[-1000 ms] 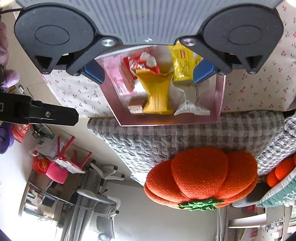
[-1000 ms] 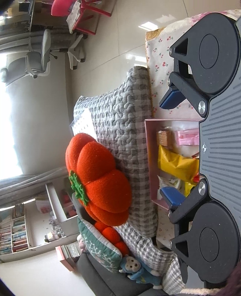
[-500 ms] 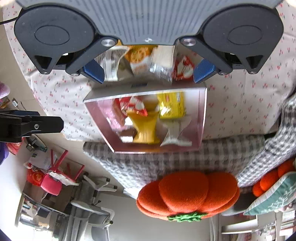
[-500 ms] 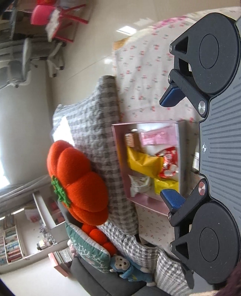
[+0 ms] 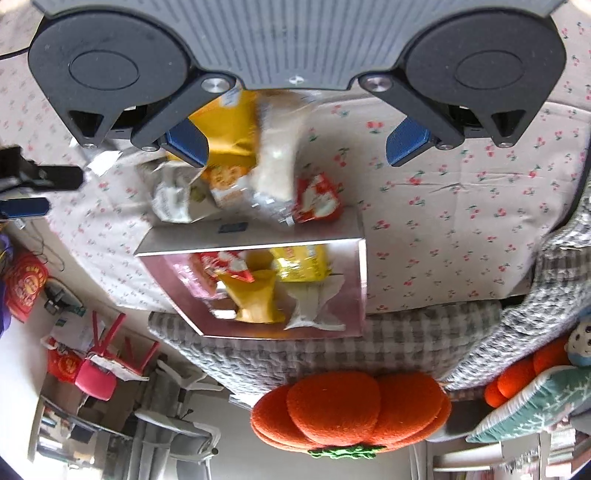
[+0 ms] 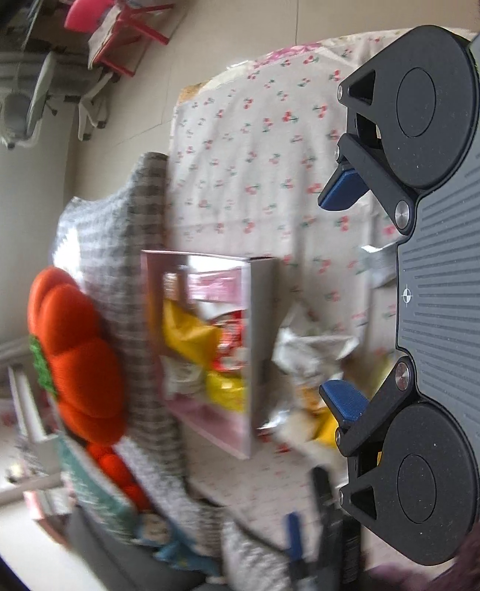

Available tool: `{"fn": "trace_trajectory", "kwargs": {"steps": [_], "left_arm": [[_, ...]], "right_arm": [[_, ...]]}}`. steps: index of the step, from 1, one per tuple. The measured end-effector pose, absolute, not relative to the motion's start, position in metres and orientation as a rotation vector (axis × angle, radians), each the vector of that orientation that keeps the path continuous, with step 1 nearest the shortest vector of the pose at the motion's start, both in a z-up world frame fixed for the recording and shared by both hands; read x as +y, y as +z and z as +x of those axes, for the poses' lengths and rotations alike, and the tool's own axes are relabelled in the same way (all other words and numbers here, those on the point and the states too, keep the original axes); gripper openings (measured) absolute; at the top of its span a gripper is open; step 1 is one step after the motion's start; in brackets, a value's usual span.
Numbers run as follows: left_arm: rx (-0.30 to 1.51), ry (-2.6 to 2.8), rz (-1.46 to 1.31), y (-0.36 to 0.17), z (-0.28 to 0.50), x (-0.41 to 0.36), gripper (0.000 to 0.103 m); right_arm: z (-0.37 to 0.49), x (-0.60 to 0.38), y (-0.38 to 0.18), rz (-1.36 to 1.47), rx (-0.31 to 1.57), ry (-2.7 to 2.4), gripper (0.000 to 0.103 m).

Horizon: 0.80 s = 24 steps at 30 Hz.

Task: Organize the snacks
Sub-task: 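Move both tools back over the remaining snack pile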

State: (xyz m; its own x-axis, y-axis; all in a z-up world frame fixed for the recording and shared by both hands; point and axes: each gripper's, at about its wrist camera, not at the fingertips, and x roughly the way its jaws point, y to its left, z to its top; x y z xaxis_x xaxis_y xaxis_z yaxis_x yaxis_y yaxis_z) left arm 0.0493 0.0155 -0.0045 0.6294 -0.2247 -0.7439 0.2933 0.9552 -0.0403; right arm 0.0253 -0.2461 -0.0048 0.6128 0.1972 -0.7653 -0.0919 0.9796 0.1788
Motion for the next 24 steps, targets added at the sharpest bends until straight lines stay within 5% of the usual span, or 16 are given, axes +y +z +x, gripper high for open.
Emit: {"fn": "trace_trajectory", "kwargs": {"steps": [24], "left_arm": [[0.828, -0.461, 0.085, -0.032, 0.001, 0.031, 0.102]], "right_arm": [[-0.025, -0.253, -0.06, -0.126, 0.85, 0.247, 0.1]]}}
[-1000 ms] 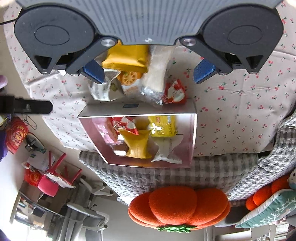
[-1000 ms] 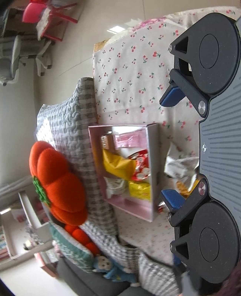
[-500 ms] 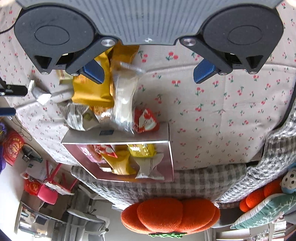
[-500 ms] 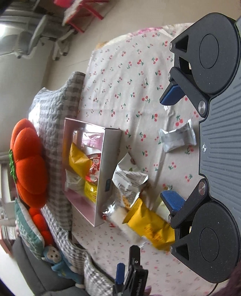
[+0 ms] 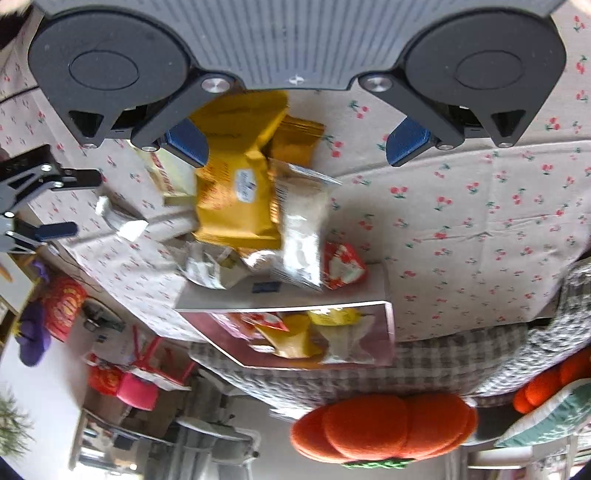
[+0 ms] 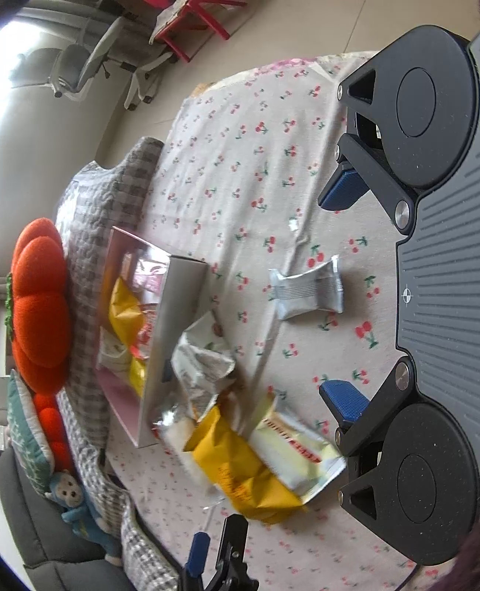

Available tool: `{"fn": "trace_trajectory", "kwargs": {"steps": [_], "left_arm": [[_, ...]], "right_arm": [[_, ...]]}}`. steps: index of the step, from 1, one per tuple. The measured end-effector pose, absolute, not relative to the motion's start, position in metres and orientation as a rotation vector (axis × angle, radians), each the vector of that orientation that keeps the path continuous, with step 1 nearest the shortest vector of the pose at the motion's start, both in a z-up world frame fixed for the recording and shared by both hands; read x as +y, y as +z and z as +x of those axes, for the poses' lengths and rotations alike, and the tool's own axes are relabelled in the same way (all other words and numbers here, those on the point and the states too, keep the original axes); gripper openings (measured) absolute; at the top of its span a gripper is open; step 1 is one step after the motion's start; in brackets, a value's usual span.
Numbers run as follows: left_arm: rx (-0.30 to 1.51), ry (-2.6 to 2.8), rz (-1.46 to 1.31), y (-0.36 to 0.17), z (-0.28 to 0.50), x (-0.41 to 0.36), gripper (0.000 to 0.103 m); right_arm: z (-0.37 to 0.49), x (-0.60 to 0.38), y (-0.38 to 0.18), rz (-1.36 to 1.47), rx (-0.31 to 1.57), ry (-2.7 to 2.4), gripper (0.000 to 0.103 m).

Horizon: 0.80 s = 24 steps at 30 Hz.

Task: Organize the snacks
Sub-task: 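Move both tools back over the remaining snack pile, then grasp the yellow Member's Mark pack with left tool while right tool grasps silver foil packet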

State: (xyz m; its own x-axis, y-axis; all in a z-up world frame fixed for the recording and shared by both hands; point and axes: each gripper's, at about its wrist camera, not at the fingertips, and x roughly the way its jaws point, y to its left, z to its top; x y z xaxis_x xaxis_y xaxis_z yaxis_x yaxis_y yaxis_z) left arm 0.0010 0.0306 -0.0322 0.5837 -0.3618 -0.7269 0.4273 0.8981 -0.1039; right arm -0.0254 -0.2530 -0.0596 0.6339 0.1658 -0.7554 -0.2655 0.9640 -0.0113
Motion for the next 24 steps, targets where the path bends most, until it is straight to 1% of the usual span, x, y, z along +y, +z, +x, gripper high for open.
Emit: {"fn": "trace_trajectory", "kwargs": {"steps": [5, 8, 11, 14, 16, 18, 21, 24], "left_arm": [[0.866, -0.529, 0.091, -0.041, -0.003, 0.019, 0.102], [0.888, -0.544, 0.078, -0.044, -0.002, 0.015, 0.098], [0.89, -0.555, 0.079, -0.045, -0.002, 0.012, 0.092], [0.889, -0.565, 0.072, -0.045, -0.002, 0.01, 0.084], [0.891, -0.568, 0.071, -0.045, -0.002, 0.008, 0.075], [0.895, -0.568, 0.07, -0.045, 0.0, 0.006, 0.069], [0.891, -0.566, 0.059, -0.044, 0.001, 0.005, 0.068], [0.884, -0.564, 0.046, -0.043, 0.003, 0.004, 0.065]], "right_arm": [[-0.026, -0.255, -0.073, -0.128, 0.884, 0.255, 0.1], [-0.025, -0.255, -0.079, -0.121, 0.893, 0.258, 0.1], [-0.024, -0.257, -0.082, -0.099, 0.889, 0.261, 0.102], [-0.021, -0.259, -0.083, -0.08, 0.889, 0.265, 0.103], [-0.02, -0.26, -0.084, -0.066, 0.885, 0.266, 0.103], [-0.019, -0.26, -0.085, -0.059, 0.877, 0.269, 0.103], [-0.017, -0.26, -0.086, -0.061, 0.869, 0.276, 0.103], [-0.015, -0.26, -0.086, -0.059, 0.86, 0.279, 0.103]]}}
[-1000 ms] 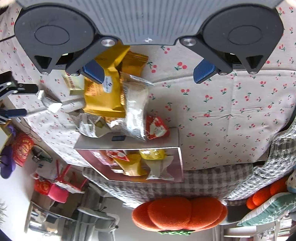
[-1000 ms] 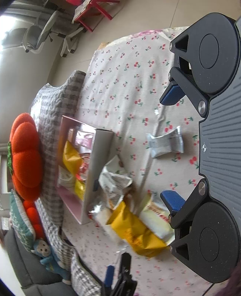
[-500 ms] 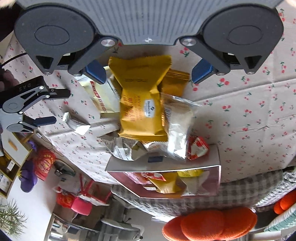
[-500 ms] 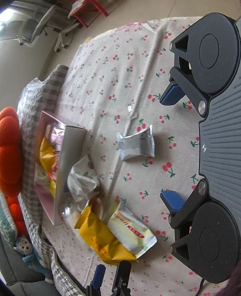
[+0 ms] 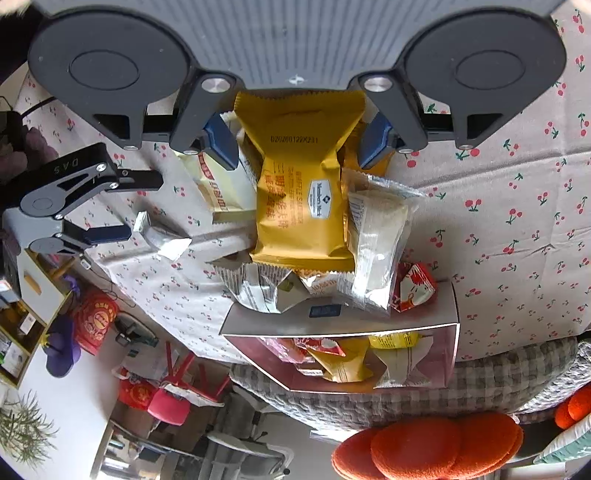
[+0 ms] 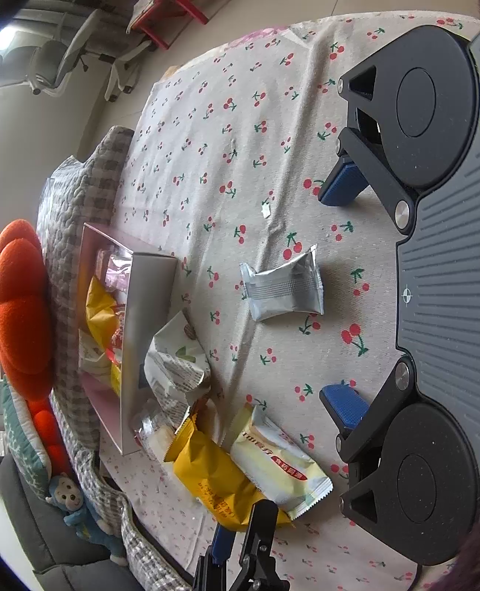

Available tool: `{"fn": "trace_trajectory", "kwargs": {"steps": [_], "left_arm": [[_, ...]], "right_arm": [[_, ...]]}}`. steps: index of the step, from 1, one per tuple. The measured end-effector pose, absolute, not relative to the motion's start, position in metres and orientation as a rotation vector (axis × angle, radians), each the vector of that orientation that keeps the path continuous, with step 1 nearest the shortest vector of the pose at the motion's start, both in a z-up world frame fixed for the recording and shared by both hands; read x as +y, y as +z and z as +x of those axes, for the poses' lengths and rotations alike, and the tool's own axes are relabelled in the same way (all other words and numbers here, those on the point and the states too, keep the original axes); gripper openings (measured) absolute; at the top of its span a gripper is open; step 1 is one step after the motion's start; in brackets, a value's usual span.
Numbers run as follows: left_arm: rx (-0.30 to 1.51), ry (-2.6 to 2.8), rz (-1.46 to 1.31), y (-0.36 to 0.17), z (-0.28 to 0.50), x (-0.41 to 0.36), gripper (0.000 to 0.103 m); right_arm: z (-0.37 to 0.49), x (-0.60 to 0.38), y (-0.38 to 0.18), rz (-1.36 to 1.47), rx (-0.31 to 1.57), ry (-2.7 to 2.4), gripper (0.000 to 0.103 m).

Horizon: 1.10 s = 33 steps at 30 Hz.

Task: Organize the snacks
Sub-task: 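Grasp the yellow Member's Mark pack with left tool while right tool grasps silver foil packet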

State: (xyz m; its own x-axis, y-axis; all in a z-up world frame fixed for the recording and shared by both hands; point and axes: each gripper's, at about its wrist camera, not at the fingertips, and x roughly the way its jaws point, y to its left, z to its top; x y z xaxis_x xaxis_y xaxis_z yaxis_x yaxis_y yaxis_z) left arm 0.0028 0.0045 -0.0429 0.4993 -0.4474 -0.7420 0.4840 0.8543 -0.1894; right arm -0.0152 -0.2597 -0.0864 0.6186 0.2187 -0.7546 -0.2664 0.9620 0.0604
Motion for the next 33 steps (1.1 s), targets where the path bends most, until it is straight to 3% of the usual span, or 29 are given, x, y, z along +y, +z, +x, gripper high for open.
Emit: {"fn": "trace_trajectory", "kwargs": {"steps": [7, 13, 24, 33], "left_arm": [[0.885, -0.535, 0.03, -0.041, 0.006, 0.0, 0.048], [0.894, -0.545, 0.035, -0.041, 0.009, 0.0, 0.04], [0.907, -0.559, 0.043, -0.039, 0.005, 0.005, 0.037], [0.918, -0.556, 0.058, -0.035, -0.001, 0.019, 0.036]], "right_arm": [[-0.01, -0.259, -0.088, -0.052, 0.83, 0.277, 0.103], [-0.006, -0.259, -0.089, -0.048, 0.813, 0.272, 0.103], [-0.004, -0.258, -0.089, -0.061, 0.791, 0.261, 0.1], [-0.002, -0.253, -0.085, -0.068, 0.773, 0.278, 0.082]]}}
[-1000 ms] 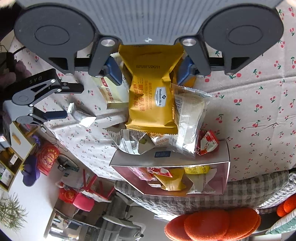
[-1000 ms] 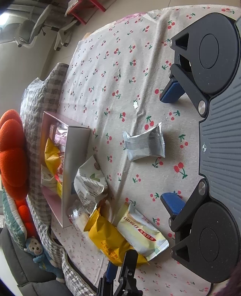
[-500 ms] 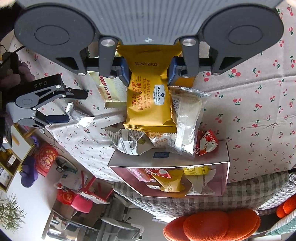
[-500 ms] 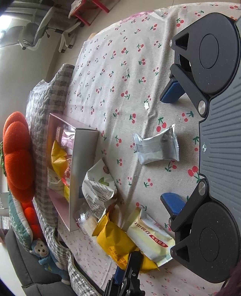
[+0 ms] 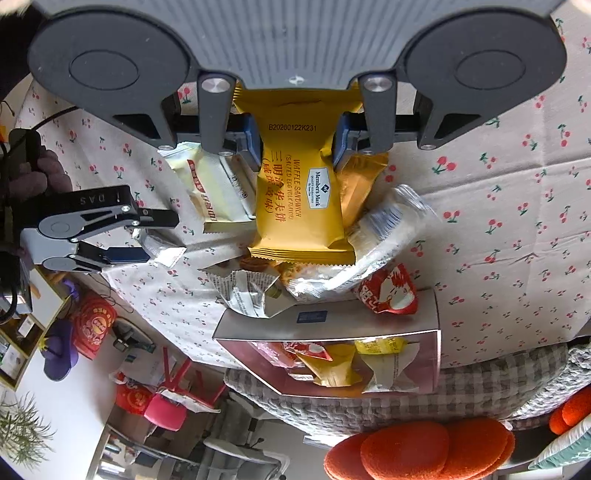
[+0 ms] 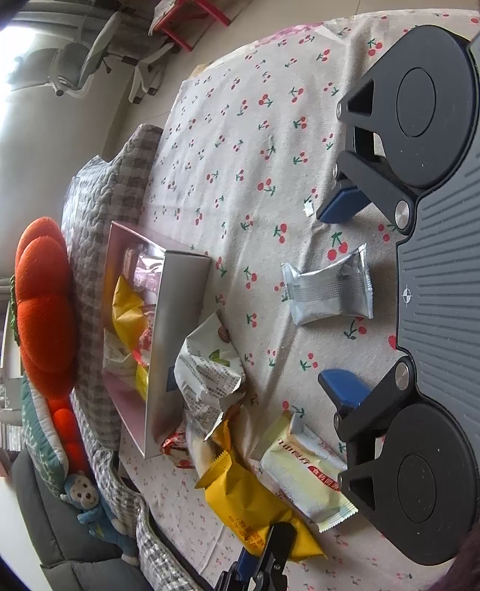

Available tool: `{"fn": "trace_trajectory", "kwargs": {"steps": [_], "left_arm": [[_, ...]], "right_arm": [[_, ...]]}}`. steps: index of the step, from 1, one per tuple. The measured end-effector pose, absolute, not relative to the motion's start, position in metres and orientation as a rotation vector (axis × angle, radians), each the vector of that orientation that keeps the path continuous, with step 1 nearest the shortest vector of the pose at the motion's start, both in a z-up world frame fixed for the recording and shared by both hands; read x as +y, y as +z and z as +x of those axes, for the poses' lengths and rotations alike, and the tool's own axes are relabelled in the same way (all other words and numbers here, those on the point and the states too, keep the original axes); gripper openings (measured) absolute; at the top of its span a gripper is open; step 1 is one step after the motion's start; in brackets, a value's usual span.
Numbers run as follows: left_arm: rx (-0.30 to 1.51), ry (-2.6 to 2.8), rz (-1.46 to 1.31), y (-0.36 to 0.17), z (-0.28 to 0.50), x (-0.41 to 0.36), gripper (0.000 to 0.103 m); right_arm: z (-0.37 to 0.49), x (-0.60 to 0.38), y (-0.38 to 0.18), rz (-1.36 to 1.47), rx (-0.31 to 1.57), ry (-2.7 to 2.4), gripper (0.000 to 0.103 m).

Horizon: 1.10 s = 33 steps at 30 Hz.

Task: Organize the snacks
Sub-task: 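Grasp the yellow Member's Mark pack with left tool while right tool grasps silver foil packet, then carry both snacks into the pink box and open both tools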

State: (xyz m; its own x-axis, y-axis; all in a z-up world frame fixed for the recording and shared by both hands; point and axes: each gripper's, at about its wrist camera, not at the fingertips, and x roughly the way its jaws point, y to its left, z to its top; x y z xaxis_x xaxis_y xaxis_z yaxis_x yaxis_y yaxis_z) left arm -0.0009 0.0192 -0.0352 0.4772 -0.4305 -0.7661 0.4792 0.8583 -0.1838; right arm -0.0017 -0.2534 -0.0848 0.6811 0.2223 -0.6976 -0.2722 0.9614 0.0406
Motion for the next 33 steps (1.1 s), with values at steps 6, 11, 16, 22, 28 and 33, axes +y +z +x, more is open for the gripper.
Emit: {"fn": "trace_trajectory", "kwargs": {"steps": [6, 11, 16, 22, 28, 33], "left_arm": [[0.923, -0.551, 0.065, -0.036, -0.002, 0.024, 0.036], [0.917, -0.552, 0.086, -0.037, -0.002, 0.02, 0.037], [0.908, -0.548, 0.094, -0.038, 0.0, 0.015, 0.039], [0.921, -0.537, 0.106, -0.041, 0.002, 0.011, 0.037], [0.893, -0.507, 0.059, -0.029, 0.005, 0.018, 0.034], [0.891, -0.499, -0.033, -0.016, 0.013, 0.026, 0.033]], "right_arm": [[0.0, -0.246, -0.082, -0.075, 0.769, 0.295, 0.06], [-0.001, -0.239, -0.08, -0.084, 0.768, 0.321, 0.037], [-0.004, -0.234, -0.078, -0.096, 0.766, 0.331, 0.025], [-0.003, -0.233, -0.076, -0.077, 0.785, 0.325, 0.023], [0.0, -0.233, -0.066, -0.057, 0.772, 0.311, 0.023], [0.009, -0.23, -0.048, -0.026, 0.731, 0.311, 0.023]]}}
